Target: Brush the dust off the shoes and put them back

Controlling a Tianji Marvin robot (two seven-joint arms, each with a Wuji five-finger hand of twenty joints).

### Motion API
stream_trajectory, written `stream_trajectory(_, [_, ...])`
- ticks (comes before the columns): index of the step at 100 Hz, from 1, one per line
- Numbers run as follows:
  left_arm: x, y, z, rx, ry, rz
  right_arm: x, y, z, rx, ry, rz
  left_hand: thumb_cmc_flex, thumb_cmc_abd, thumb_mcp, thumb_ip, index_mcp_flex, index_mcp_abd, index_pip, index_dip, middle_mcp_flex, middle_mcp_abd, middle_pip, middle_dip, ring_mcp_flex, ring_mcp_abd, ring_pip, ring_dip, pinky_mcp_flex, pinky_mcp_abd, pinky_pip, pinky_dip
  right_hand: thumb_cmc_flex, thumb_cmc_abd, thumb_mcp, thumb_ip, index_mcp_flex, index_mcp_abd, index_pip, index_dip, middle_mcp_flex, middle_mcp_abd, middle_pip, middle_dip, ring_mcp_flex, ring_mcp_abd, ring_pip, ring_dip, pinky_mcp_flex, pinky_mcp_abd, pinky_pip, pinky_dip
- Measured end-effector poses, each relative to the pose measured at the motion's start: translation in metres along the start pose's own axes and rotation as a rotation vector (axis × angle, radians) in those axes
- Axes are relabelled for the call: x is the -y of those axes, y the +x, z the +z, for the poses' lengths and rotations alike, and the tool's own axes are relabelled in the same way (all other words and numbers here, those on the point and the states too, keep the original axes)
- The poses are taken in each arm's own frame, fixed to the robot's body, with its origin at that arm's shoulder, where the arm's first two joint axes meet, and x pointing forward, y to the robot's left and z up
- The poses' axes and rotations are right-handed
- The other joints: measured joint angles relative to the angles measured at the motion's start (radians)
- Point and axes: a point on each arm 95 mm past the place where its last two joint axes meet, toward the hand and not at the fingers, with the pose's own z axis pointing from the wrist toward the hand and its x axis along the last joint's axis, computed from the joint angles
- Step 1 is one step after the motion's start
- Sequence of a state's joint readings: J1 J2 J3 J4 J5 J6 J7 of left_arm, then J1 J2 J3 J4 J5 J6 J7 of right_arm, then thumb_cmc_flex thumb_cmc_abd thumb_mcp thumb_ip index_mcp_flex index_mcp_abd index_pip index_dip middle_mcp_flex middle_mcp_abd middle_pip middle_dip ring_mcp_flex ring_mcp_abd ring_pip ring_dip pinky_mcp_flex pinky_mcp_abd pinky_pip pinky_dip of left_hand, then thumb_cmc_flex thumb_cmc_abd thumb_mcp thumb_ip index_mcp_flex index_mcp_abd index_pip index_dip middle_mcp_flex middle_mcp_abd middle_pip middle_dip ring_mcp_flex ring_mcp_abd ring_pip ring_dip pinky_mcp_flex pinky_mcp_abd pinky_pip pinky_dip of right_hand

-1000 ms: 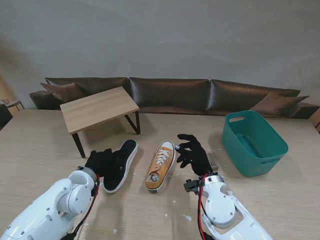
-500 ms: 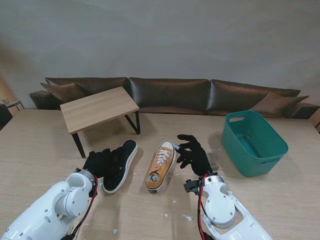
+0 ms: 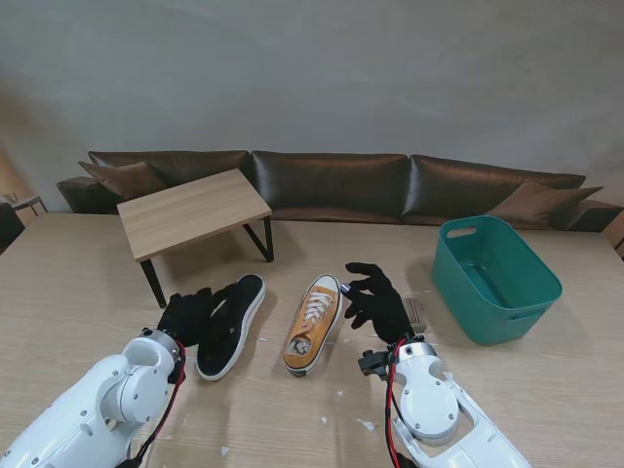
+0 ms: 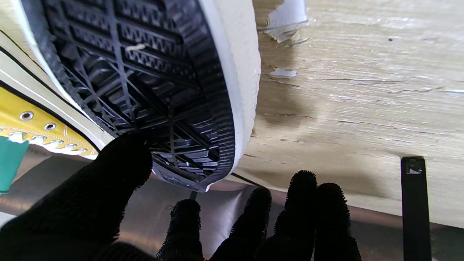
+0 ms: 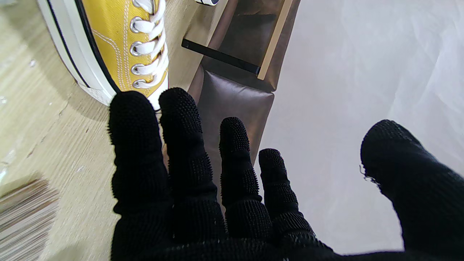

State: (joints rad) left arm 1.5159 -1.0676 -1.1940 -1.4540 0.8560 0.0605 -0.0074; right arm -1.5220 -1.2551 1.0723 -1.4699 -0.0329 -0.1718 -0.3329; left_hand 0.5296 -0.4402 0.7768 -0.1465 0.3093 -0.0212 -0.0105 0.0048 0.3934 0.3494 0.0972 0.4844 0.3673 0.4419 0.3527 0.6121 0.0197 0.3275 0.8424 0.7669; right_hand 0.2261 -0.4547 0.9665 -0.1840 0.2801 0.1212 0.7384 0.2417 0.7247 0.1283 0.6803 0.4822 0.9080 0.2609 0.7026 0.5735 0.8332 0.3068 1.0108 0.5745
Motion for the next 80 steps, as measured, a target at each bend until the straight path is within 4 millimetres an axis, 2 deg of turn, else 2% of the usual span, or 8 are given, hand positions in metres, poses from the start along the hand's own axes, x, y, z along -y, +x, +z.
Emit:
stream_trajectory(13, [0.001, 0.0, -0.001, -0.01, 0.001, -0.001, 0.0, 0.0, 0.0, 0.001, 0.0, 0.0, 0.002, -0.002, 0.01, 0.0, 0.0, 0.0, 0.0, 0.0, 0.0, 0.0, 0.0, 0.0, 0.0, 0.001, -0.001, 0.0, 0.0, 0.002, -0.001, 0.0, 0.0, 0.0, 0.0, 0.0, 0.0, 0.0, 0.0, 0.0, 0.0, 0.0, 0.0, 0.0, 0.0, 0.0, 0.0, 0.0, 0.0, 0.0, 0.0, 0.0])
stream_trajectory(20, [0.001, 0.0, -0.002, -0.014, 0.002, 0.002, 0.0, 0.0, 0.0, 0.001, 0.0, 0.0, -0.013, -0.047, 0.032, 0.0, 0.0, -0.005, 0.0, 0.0, 0.0, 0.0, 0.0, -0.001, 0.0, 0.001, -0.009, -0.001, 0.0, 0.002, -0.001, 0.0, 0.0, 0.0, 0.0, 0.0, 0.0, 0.0, 0.0, 0.0, 0.0, 0.0, 0.0, 0.0, 0.0, 0.0, 0.001, 0.0, 0.0, 0.0, 0.0, 0.0])
stream_trajectory(35, [0.003, 0.0, -0.002, -0.021, 0.005, 0.005, 0.0, 0.0, 0.0, 0.002, 0.002, 0.001, -0.037, -0.084, 0.076, -0.001, 0.0, -0.012, 0.0, 0.0, 0.001, 0.002, -0.002, -0.022, 0.0, 0.01, -0.023, -0.023, 0.001, 0.012, -0.015, 0.0, 0.0, 0.0, 0.0, 0.0, 0.0, 0.0, 0.0, 0.0, 0.0, 0.0, 0.0, 0.0, 0.007, 0.0, 0.004, -0.004, 0.0, 0.0, 0.0, 0.0])
stream_trajectory(59, [0.009, 0.001, -0.002, -0.033, 0.026, 0.014, 0.0, -0.001, 0.0, 0.004, 0.003, 0.001, -0.087, -0.078, 0.137, -0.001, 0.0, -0.012, 0.0, 0.0, -0.026, 0.003, -0.021, -0.074, 0.0, 0.014, -0.064, -0.063, 0.013, 0.024, -0.09, -0.028, 0.0, 0.0, 0.0, 0.0, 0.0, 0.0, 0.0, 0.0, 0.0, 0.0, 0.0, 0.0, 0.007, 0.0, 0.004, -0.004, 0.0, 0.0, 0.0, 0.0])
stream_trajectory(80, [0.02, 0.003, -0.005, -0.05, 0.06, 0.025, 0.0, -0.001, 0.0, 0.005, 0.005, 0.002, -0.085, -0.078, 0.134, -0.001, 0.003, -0.012, 0.0, 0.003, -0.03, -0.008, -0.023, -0.099, -0.003, 0.014, -0.101, -0.098, 0.013, 0.026, -0.178, -0.052, 0.0, 0.0, 0.0, 0.0, 0.0, 0.0, 0.0, 0.0, 0.0, 0.0, 0.0, 0.0, 0.007, 0.0, 0.004, -0.004, 0.0, 0.0, 0.0, 0.0])
